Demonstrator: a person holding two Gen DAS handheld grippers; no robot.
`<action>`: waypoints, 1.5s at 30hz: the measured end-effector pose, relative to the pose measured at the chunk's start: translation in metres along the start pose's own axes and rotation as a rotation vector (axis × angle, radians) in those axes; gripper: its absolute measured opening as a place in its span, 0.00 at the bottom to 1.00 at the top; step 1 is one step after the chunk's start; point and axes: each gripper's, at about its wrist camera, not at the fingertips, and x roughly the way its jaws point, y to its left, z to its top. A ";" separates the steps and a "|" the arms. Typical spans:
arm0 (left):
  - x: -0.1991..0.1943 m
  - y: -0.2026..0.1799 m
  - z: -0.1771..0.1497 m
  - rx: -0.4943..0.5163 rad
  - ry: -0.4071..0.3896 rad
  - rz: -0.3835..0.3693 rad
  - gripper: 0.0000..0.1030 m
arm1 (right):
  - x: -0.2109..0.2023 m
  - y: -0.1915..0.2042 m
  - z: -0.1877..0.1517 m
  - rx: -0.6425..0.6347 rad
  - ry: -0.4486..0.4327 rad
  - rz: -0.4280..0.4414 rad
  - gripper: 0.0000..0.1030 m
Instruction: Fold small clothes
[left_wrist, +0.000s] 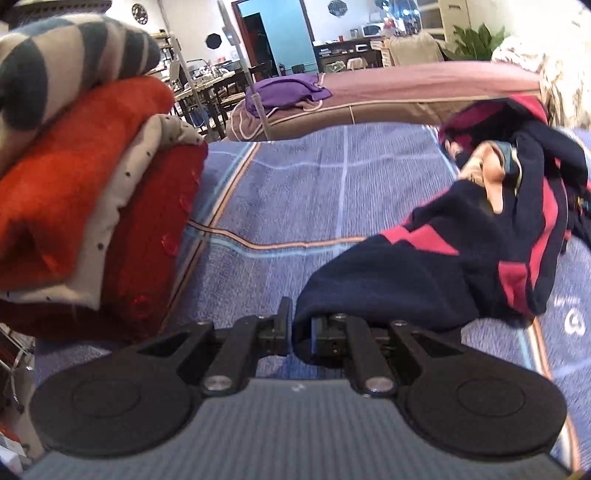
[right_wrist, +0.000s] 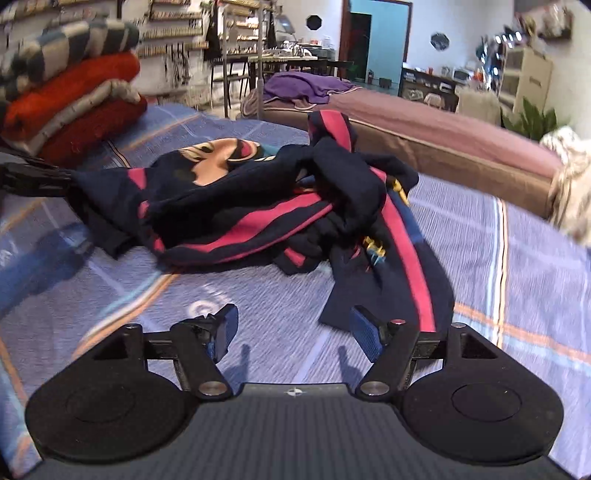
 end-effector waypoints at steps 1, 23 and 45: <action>0.001 -0.003 -0.005 0.010 0.004 0.000 0.09 | 0.011 -0.004 0.004 -0.021 0.015 -0.043 1.00; -0.019 0.013 0.016 -0.136 -0.037 -0.185 0.09 | -0.043 -0.075 0.004 0.464 0.100 0.401 0.12; -0.064 -0.088 -0.008 -0.019 0.024 -0.445 0.75 | -0.205 -0.071 -0.077 0.569 0.150 0.571 0.13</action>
